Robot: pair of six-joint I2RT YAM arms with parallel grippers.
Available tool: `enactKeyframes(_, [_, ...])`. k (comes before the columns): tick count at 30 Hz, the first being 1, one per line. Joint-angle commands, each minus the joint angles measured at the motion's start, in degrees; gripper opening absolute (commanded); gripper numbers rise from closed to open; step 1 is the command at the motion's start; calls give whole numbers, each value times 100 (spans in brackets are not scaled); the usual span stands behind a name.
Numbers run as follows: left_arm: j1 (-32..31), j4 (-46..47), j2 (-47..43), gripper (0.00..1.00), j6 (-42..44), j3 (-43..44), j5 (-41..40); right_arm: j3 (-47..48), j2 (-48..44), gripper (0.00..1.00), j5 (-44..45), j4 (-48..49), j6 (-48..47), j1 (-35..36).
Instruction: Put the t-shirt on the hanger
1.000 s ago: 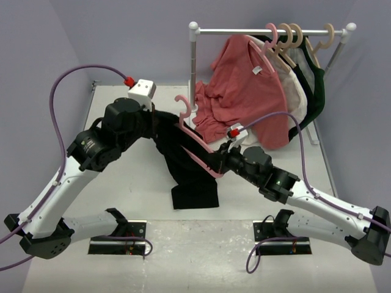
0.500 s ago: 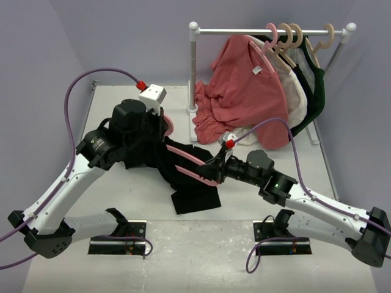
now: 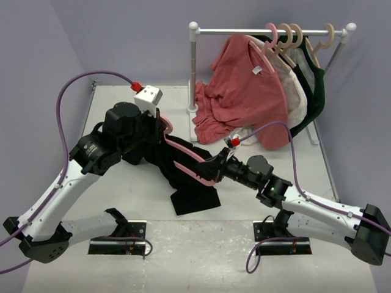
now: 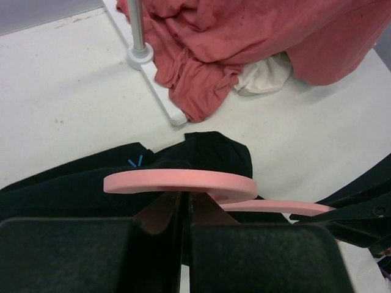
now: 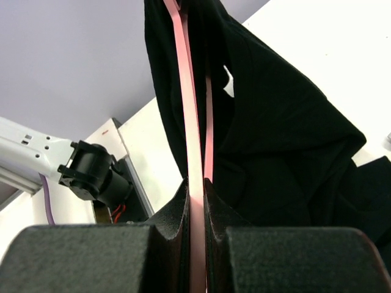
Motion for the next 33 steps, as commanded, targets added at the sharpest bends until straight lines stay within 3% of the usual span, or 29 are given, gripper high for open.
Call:
enactKeyframes(1, [-66, -390, -264, 0, -292, 90, -1110, -37, -153, 0, 632, 1244, 288, -83])
enactKeyframes(8, [-57, -42, -441, 0, -522, 34, -1942, -628, -909, 0, 1110, 776, 506, -83])
enactKeyframes(11, [-57, 345, -394, 0, -257, -184, -994, -939, -1182, 0, 1011, 968, 413, -83])
enactKeyframes(17, [-57, 770, 200, 0, 73, -294, 628, -664, -1040, 0, 41, 1220, -66, -83])
enactKeyframes(22, [-57, 333, 806, 0, 394, 249, 458, -535, -1159, 0, -540, 1241, -492, -83])
enactKeyframes(26, [-57, 171, 928, 0, 687, 515, 1209, -606, -1297, 0, 98, 1337, -372, -117])
enactKeyframes(33, [-66, 301, 741, 0, 864, -126, 2166, -575, -1250, 0, 1536, 1552, 279, -180])
